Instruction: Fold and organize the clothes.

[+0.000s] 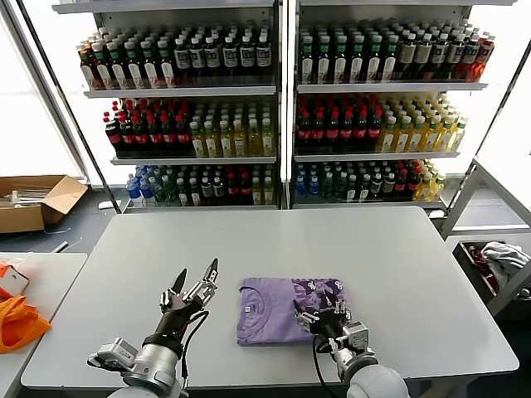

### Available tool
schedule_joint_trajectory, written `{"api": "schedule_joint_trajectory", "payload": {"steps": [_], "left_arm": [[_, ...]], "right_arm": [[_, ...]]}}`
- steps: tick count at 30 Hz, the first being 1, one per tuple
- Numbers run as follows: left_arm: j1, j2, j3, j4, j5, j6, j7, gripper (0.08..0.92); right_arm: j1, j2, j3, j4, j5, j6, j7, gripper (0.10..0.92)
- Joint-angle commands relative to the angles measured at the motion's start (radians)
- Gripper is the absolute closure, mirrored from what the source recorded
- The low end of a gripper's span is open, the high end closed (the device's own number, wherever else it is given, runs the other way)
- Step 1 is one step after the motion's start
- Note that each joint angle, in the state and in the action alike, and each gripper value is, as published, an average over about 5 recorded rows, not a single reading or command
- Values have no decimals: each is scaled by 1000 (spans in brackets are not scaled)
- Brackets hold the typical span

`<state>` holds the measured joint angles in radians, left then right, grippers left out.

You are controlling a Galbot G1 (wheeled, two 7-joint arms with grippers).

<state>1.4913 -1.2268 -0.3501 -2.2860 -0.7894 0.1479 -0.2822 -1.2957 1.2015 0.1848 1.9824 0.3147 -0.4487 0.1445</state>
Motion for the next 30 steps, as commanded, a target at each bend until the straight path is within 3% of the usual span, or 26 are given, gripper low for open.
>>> {"api": "schedule_joint_trajectory", "payload": {"steps": [1, 6, 11, 19, 30], "left_arm": [[5, 7, -18, 15, 86, 43, 101, 177], [2, 13, -18, 24, 89, 42, 110, 177], [-9, 19, -60, 27, 104, 59, 161, 177], [3, 31, -227, 49, 148, 116, 308, 177], [46, 28, -320, 52, 181, 88, 369, 177]], "right_arm": [[30, -7, -23, 76, 9, -70, 58, 202], [-12, -59, 162, 265, 108, 40, 23, 203], [-131, -98, 452, 332, 138, 165, -90, 203], [-305, -93, 783, 266, 178, 277, -187, 203], [-301, -45, 738, 144, 184, 333, -260, 203]]}}
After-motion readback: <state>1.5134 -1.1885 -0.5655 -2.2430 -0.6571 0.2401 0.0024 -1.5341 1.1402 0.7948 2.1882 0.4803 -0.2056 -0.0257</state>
